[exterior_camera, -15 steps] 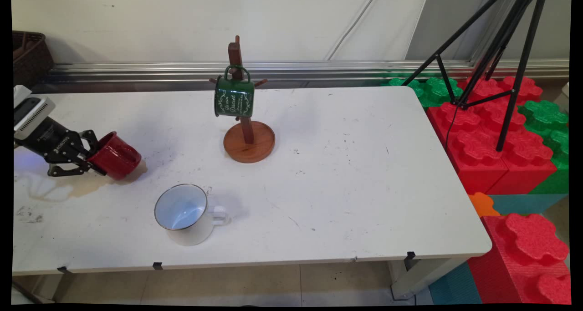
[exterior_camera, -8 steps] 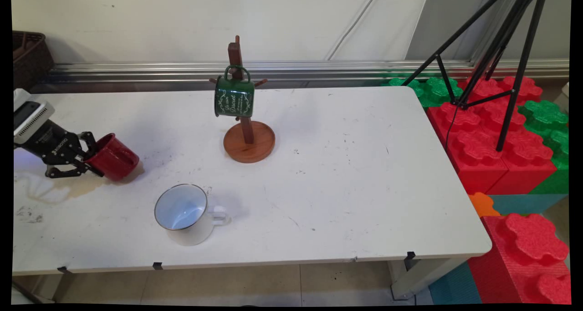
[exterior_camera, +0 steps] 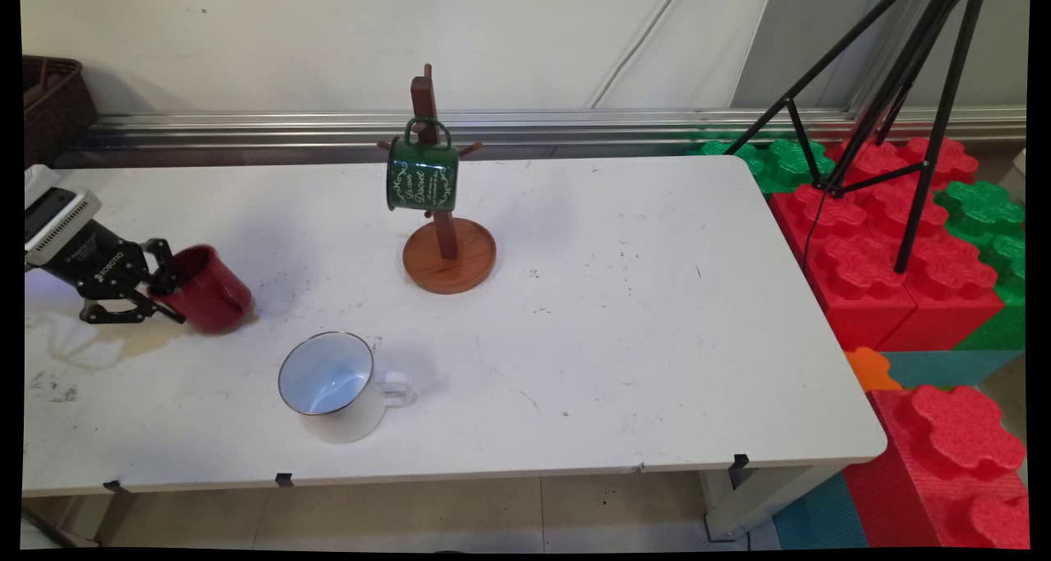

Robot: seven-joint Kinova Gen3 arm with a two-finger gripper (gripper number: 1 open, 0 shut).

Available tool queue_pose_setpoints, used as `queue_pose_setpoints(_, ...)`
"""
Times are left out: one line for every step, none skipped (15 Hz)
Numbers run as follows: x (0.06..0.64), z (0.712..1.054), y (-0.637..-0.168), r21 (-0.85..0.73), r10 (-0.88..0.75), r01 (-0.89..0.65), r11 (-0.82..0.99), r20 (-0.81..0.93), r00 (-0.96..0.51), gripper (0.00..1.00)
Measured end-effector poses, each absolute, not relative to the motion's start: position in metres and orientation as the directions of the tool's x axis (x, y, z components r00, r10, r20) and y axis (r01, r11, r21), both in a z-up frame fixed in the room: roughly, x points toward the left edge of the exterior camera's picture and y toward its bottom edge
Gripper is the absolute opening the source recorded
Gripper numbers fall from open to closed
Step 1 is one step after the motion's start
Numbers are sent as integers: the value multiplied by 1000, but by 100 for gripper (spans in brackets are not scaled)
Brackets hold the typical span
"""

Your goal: Place the picked object on the table

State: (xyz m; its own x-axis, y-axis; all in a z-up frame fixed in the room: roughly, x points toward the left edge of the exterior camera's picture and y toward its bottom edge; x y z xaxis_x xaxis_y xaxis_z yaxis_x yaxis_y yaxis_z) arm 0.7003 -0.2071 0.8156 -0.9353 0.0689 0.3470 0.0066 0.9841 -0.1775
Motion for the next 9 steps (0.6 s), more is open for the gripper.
queue_pose_setpoints(700, 816, -207, -179, 71, 9, 984, 347, -935, 100)
queue_pose_setpoints(700, 816, -209, -180, 75, 12, 984, 347, -935, 100)
queue_pose_setpoints(699, 817, -209, -183, 79, 15, 983, 347, -935, 100)
queue_pose_setpoints(698, 818, -209, -186, 82, 16, 982, 348, -934, 100)
queue_pose_setpoints(697, 819, -210, -189, 84, 18, 982, 348, -934, 100)
queue_pose_setpoints(696, 819, -210, -192, 86, 18, 981, 349, -933, 100)
queue_pose_setpoints(695, 820, -211, -195, 88, 19, 981, 351, -932, 100)
queue_pose_setpoints(695, 821, -212, -198, 90, 20, 980, 352, -932, 100)
queue_pose_setpoints(694, 823, -214, -201, 93, 21, 979, 354, -931, 100)
